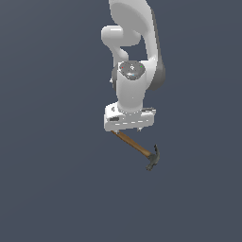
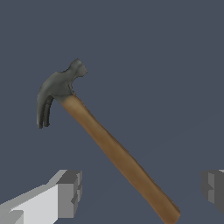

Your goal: Pick up the object and move it to a goal position.

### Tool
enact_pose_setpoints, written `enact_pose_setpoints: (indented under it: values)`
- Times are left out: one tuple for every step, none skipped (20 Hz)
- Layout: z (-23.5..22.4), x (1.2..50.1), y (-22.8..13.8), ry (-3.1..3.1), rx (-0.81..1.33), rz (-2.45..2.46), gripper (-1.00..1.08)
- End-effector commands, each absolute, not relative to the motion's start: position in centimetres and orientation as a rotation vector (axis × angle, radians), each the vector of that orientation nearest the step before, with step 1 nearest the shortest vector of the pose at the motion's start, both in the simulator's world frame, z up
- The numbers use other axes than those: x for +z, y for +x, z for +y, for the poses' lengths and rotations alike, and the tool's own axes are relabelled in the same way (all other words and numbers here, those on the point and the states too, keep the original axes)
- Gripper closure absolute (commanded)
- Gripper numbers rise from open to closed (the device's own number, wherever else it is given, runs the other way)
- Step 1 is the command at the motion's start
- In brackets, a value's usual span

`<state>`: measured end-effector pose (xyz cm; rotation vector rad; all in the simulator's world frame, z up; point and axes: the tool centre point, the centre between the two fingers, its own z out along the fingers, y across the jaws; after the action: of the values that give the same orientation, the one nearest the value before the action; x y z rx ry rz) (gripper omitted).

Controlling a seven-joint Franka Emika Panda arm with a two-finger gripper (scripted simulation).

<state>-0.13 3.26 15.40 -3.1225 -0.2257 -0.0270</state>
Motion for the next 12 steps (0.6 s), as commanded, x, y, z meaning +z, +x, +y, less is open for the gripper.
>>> enact_pose_setpoints:
  values:
    - [3.6, 14.5, -0.4, -3.119, -0.024, -0.312, -0.92]
    - [3.7, 14.1, -0.5, -3.116, -0.022, -0.352, -0.92]
    - [3.9, 13.7, -0.6, -3.112, -0.021, -0.395, -0.92]
    - [4.1, 13.2, -0.7, -3.107, -0.019, -0.440, -0.92]
    - [4.3, 12.8, -0.8, -3.101, -0.018, -0.488, -0.92]
    - [4.5, 12.3, -1.0, -3.094, -0.016, -0.539, -0.92]
    - [4.7, 11.7, -1.2, -3.086, -0.014, -0.592, -0.92]
    - [4.9, 11.2, -1.3, -3.076, -0.012, -0.644, -0.92]
    - [5.1, 10.7, -1.5, -3.066, -0.011, -0.694, -0.92]
    - [5.3, 10.3, -1.7, -3.055, -0.009, -0.740, -0.92]
    - [5.5, 9.9, -1.8, -3.045, -0.008, -0.784, -0.92]
    - [5.7, 9.5, -2.0, -3.034, -0.007, -0.825, -0.92]
